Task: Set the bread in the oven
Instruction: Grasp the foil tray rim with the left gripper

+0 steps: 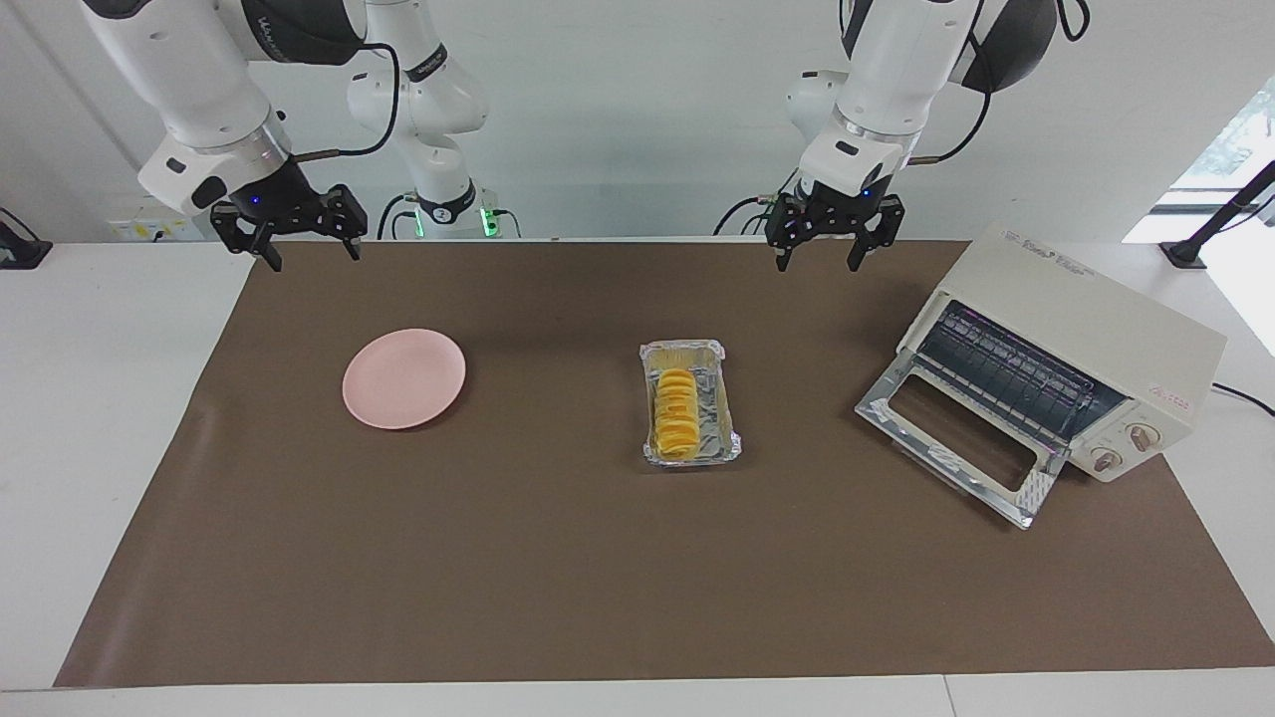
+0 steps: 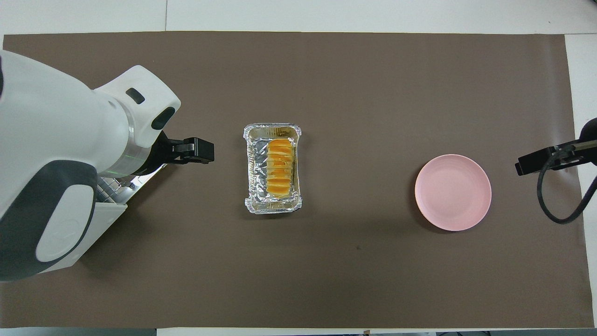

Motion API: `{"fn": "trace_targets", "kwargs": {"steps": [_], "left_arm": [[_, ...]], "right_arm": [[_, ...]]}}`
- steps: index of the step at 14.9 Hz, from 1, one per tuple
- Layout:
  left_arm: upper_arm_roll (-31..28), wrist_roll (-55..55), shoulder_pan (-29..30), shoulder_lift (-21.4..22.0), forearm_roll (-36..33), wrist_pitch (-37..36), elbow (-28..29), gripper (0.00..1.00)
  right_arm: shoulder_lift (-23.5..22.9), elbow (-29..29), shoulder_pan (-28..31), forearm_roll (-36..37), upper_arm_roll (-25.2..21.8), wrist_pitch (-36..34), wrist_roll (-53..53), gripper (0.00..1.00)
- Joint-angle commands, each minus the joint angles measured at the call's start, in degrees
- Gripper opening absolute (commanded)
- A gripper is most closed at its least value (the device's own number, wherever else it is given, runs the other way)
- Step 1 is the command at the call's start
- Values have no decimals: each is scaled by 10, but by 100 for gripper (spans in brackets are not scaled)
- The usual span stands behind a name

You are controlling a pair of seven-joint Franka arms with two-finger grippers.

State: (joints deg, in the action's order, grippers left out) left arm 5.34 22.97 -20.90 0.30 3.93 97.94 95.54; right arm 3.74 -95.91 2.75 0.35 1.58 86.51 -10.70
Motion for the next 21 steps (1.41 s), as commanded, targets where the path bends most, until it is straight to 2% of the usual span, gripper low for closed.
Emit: {"fn": "trace_targets", "kwargs": {"steps": [1, 2, 3, 5, 6, 10, 11, 17, 21], "left_arm": [[-9, 77, -71, -127, 1, 28, -65, 100], [-9, 117, -92, -184, -9, 33, -115, 100], [-9, 145, -107, -225, -18, 55, -139, 100], [-9, 161, -131, -256, -30, 114, -138, 100], [-11, 169, -152, -285, -37, 124, -138, 100], [-11, 200, -162, -303, -39, 189, -97, 100], [-11, 207, -163, -303, -40, 190, -91, 97], [-11, 227, -166, -292, -40, 214, -44, 43], [-11, 230, -167, -284, -40, 215, -24, 31]], "right_arm": [[2, -4, 7, -2, -7, 4, -8, 100], [2, -3, 8, -3, -7, 5, -8, 100], [2, -3, 12, -3, -6, 6, -8, 100], [4, -4, 14, -3, -6, 4, -8, 100], [4, -4, 14, -3, -6, 4, -8, 100], [4, -4, 14, -3, -8, 6, -5, 100], [4, -4, 13, -1, -8, 5, -5, 100], [7, -9, 7, 0, -6, 1, -8, 100], [8, -9, 8, 0, -6, 1, -7, 100]]}}
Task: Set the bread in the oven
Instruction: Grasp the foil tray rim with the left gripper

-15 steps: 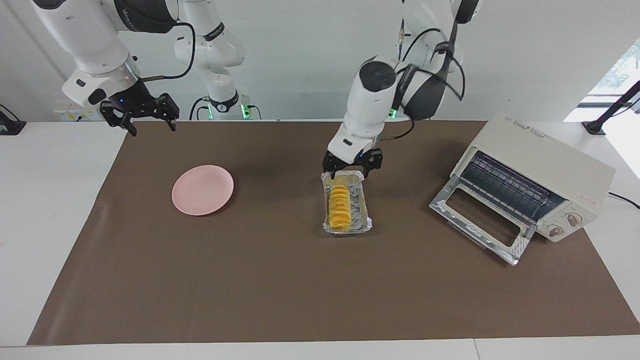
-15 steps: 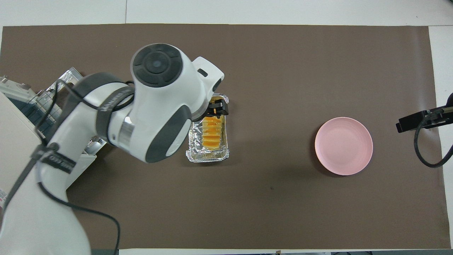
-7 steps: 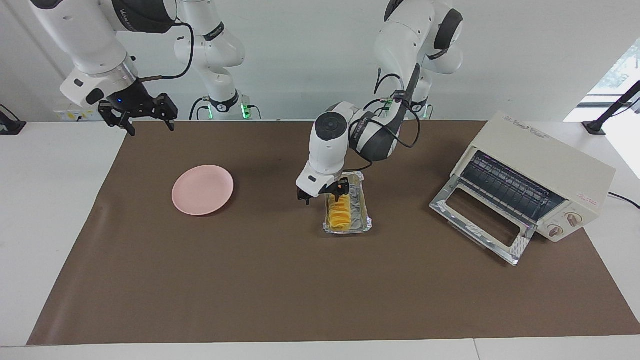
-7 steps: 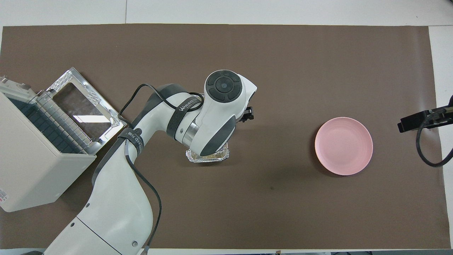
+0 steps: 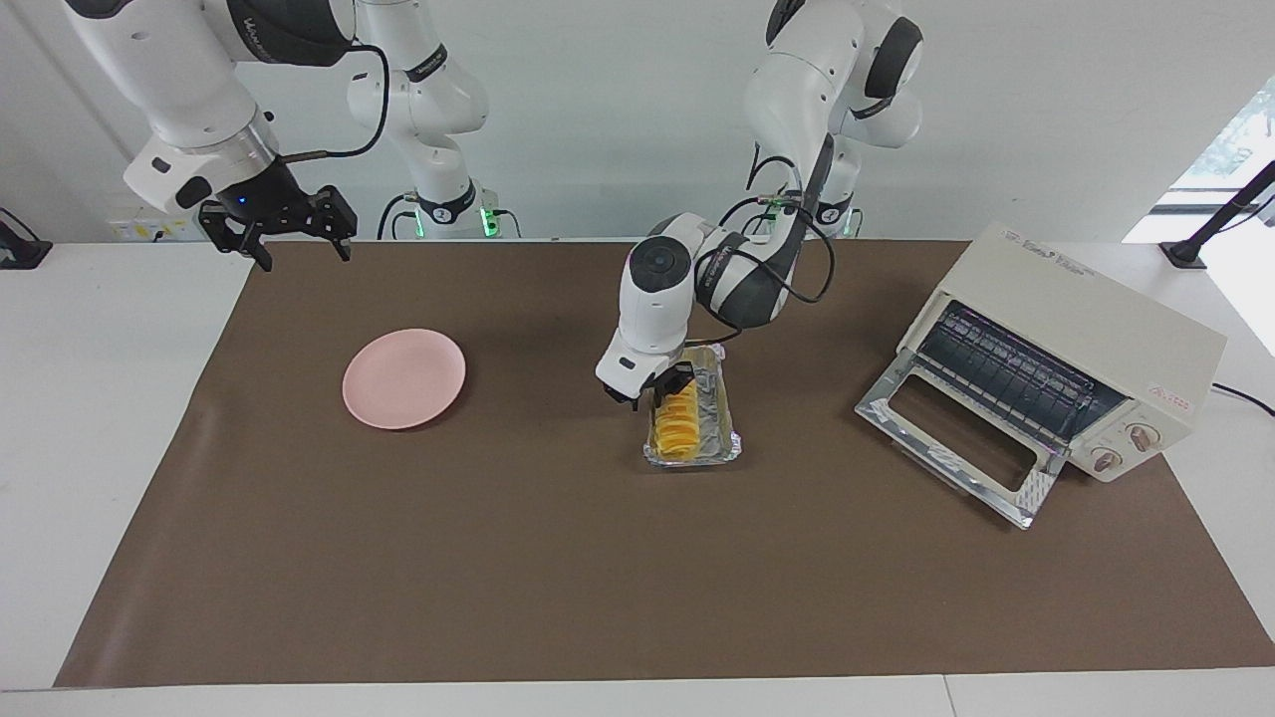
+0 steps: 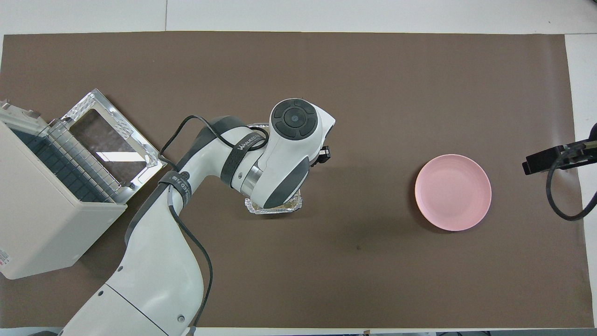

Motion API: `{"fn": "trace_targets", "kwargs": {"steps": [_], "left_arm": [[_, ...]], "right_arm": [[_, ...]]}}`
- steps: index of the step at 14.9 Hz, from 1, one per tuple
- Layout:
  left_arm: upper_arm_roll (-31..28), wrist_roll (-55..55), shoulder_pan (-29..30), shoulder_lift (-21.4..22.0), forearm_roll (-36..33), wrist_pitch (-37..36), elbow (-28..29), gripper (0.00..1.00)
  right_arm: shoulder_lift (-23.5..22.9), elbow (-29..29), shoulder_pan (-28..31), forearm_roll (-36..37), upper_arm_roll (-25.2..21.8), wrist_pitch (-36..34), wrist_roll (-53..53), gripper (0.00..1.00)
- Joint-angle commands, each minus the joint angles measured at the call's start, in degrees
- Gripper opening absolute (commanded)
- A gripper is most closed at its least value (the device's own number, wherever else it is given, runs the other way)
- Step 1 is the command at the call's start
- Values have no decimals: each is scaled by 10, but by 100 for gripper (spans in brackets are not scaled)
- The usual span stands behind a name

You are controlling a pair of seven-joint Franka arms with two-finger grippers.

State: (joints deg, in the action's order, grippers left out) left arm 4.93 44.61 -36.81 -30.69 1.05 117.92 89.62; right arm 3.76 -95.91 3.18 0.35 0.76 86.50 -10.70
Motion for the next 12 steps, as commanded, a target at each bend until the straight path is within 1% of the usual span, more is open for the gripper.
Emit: {"fn": "trace_targets", "kwargs": {"steps": [1, 2, 3, 6, 8, 10, 11, 12], "left_arm": [[-6, 21, -10, 27, -11, 15, 35, 22], [-7, 34, -12, 26, -11, 15, 35, 7], [-6, 40, -12, 27, -11, 16, 35, 0], [-6, 41, -10, 27, -10, 14, 39, 0], [-7, 42, -5, 27, -6, 4, 31, 0], [-11, 42, -2, 23, 3, -32, -6, 0], [-22, 43, 1, 20, 6, -62, -35, 0], [-43, 42, 1, 15, 7, -98, -77, 0]], "right_arm": [[8, -9, 3, 0, 2, 2, -7, 100], [8, -9, 3, 0, 2, 2, -7, 100], [8, -9, 3, 0, 2, 2, -8, 100], [8, -9, 3, 0, 2, 2, -8, 100], [8, -9, 3, 0, 2, 2, -8, 100], [8, -9, 3, 0, 2, 2, -7, 100], [8, -9, 3, 0, 2, 2, -7, 100], [8, -9, 3, 0, 2, 2, -8, 100]]}}
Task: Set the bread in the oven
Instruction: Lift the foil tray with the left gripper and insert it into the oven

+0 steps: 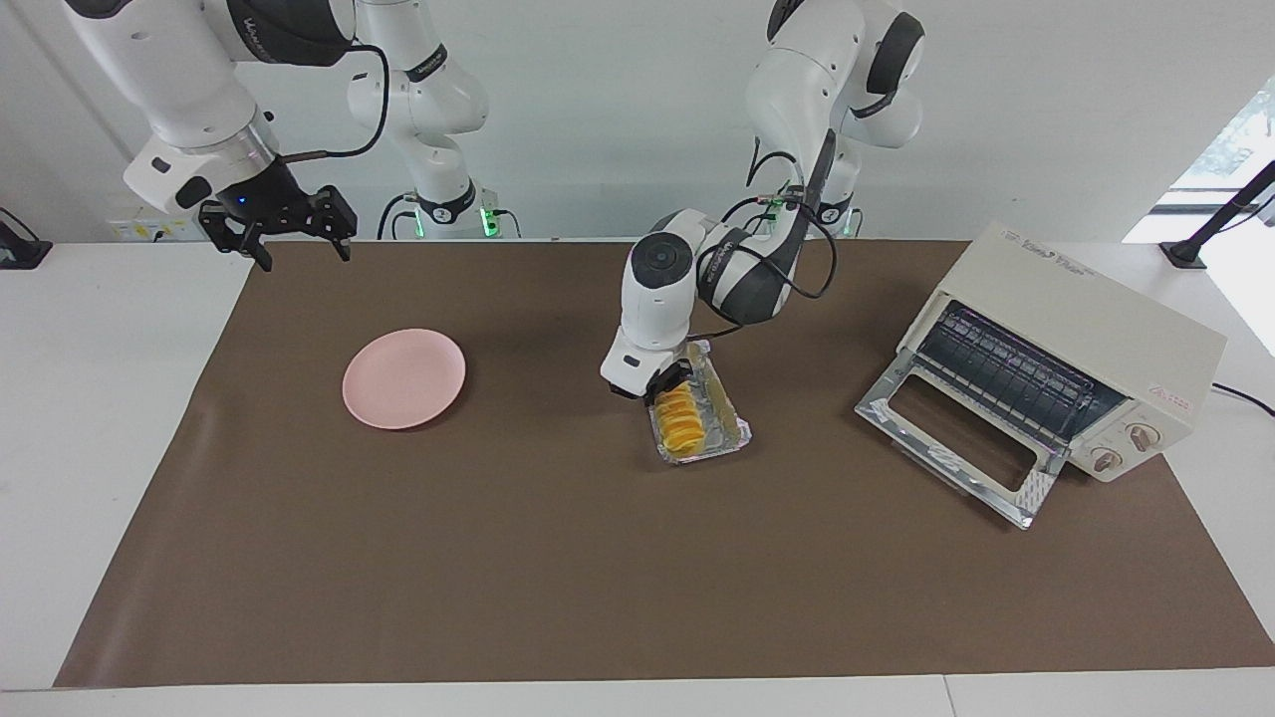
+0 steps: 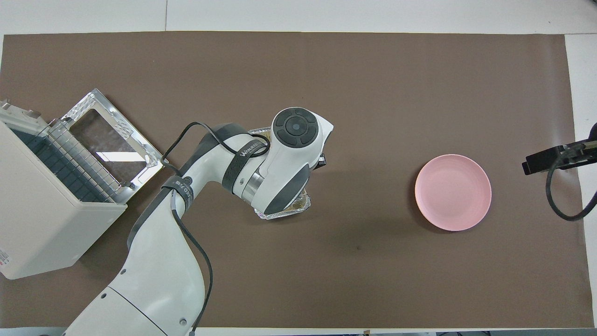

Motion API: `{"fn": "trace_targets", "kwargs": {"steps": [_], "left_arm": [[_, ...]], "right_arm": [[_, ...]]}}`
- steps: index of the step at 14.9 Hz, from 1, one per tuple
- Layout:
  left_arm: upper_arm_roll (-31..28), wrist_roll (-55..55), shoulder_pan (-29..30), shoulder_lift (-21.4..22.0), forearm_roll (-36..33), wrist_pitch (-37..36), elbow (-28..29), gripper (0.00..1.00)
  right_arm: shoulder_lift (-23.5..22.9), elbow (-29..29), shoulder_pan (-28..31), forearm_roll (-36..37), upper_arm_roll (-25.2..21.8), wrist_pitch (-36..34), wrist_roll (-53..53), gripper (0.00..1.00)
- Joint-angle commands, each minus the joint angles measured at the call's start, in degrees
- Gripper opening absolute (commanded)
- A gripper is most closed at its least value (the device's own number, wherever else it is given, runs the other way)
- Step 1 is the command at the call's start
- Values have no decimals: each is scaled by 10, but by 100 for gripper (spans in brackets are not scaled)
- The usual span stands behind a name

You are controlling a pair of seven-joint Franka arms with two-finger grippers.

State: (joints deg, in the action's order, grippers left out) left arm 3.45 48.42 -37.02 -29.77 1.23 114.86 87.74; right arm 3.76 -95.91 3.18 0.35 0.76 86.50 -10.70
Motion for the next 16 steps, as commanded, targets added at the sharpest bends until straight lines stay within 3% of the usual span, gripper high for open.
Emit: {"fn": "trace_targets", "kwargs": {"steps": [1, 3, 7, 10, 16], "left_arm": [[-46, 4, 4, -5, 6, -97, -96, 0], [-93, 4, 22, -12, 11, -154, -143, 0], [-171, -6, 81, -6, 4, -182, -129, 0], [-174, -19, 145, -6, -18, -188, -128, 0], [-182, -76, 174, 19, -36, -243, -75, 0]], "right_arm": [[8, -9, 3, 0, 2, 2, -7, 100], [8, -9, 3, 0, 2, 2, -7, 100], [8, -9, 3, 0, 2, 2, -7, 100], [8, -9, 3, 0, 2, 2, -8, 100], [8, -9, 3, 0, 1, 2, -7, 100]]}}
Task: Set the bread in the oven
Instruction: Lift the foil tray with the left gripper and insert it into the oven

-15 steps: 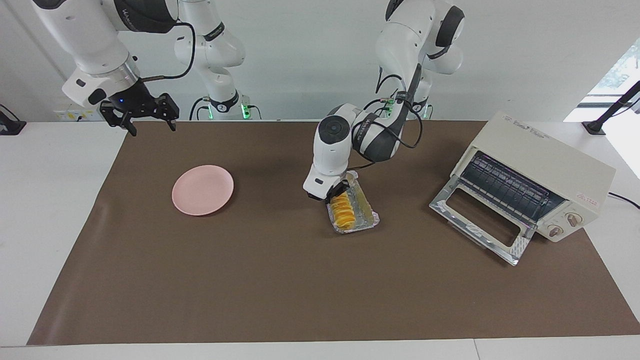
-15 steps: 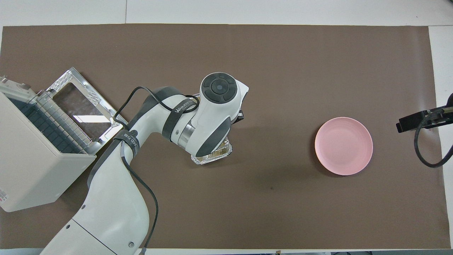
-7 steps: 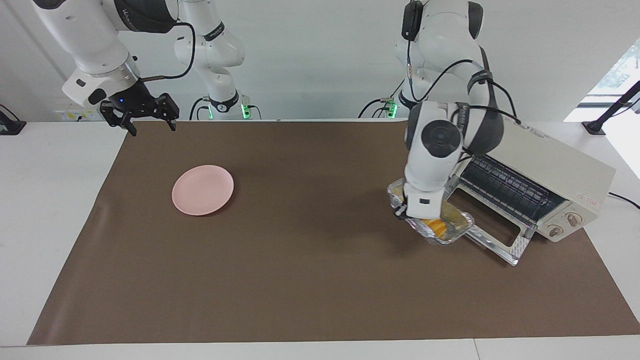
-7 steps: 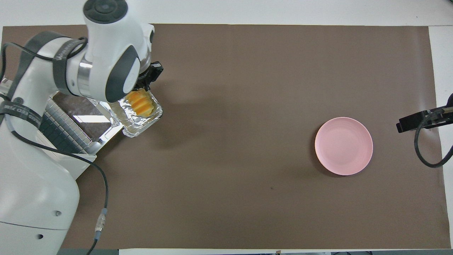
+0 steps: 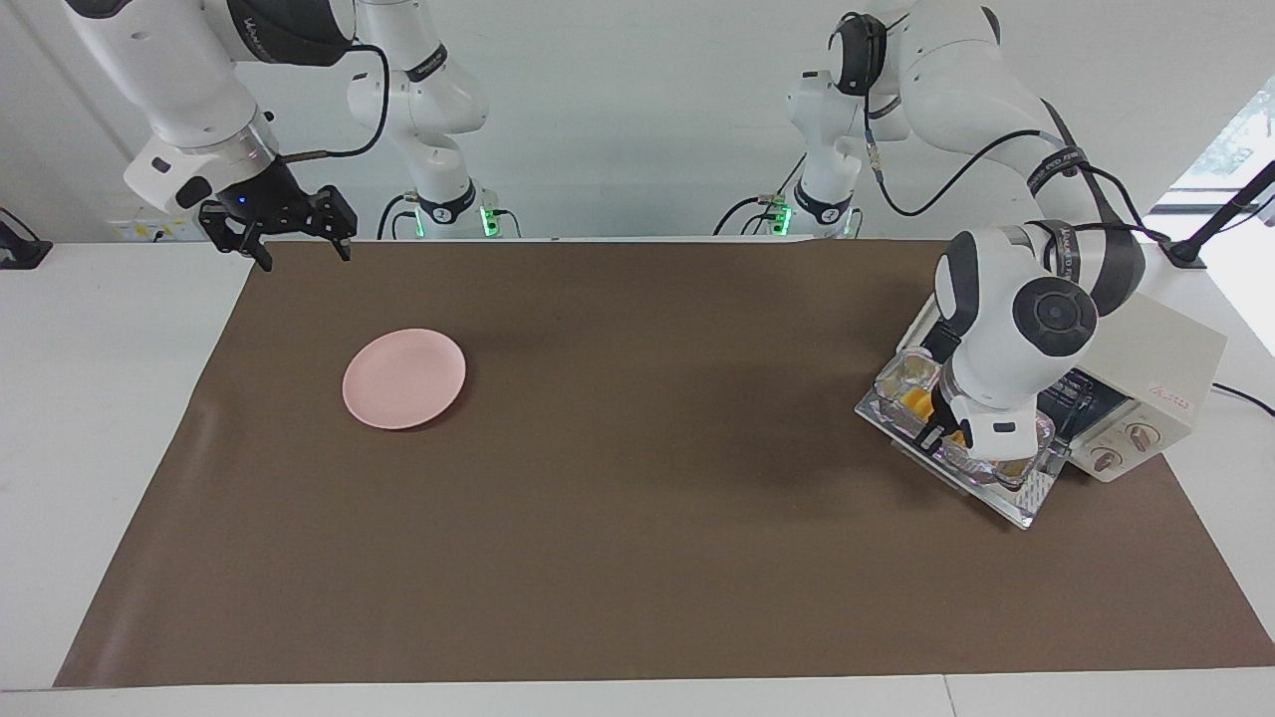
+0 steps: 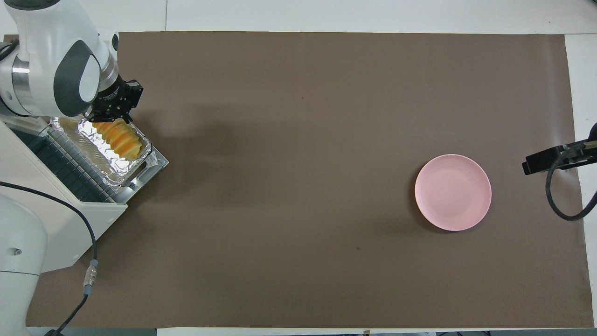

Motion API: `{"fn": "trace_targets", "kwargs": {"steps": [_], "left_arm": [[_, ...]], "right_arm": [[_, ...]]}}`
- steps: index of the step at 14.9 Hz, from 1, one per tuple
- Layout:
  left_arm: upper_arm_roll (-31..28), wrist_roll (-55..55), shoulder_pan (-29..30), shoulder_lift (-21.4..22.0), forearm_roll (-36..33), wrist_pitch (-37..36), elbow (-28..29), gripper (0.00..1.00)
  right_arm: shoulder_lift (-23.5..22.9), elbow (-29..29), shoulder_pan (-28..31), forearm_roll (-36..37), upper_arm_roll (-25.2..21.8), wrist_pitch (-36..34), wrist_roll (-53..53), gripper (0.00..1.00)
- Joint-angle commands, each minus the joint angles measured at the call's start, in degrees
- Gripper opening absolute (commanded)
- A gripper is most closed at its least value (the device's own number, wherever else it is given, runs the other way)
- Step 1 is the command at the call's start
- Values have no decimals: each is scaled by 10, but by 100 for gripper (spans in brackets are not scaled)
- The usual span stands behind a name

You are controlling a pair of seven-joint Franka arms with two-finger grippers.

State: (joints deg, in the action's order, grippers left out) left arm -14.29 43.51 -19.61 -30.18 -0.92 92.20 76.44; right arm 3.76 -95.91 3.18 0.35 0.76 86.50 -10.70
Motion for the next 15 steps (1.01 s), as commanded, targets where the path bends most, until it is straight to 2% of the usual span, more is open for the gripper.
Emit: {"fn": "trace_targets", "kwargs": {"steps": [1, 3, 8, 15], "left_arm": [[-11, -33, -1, 31, -30, -19, 53, 0], [-13, -50, 0, 42, -51, -23, 76, 0], [-15, -44, 31, 65, -51, -26, 108, 0], [-21, -41, 57, 68, -52, -3, 122, 0]], "right_arm": [[8, -9, 3, 0, 2, 2, -8, 100], [8, -9, 3, 0, 2, 2, -8, 100], [8, -9, 3, 0, 2, 2, -7, 100], [8, -9, 3, 0, 2, 2, -8, 100]]}}
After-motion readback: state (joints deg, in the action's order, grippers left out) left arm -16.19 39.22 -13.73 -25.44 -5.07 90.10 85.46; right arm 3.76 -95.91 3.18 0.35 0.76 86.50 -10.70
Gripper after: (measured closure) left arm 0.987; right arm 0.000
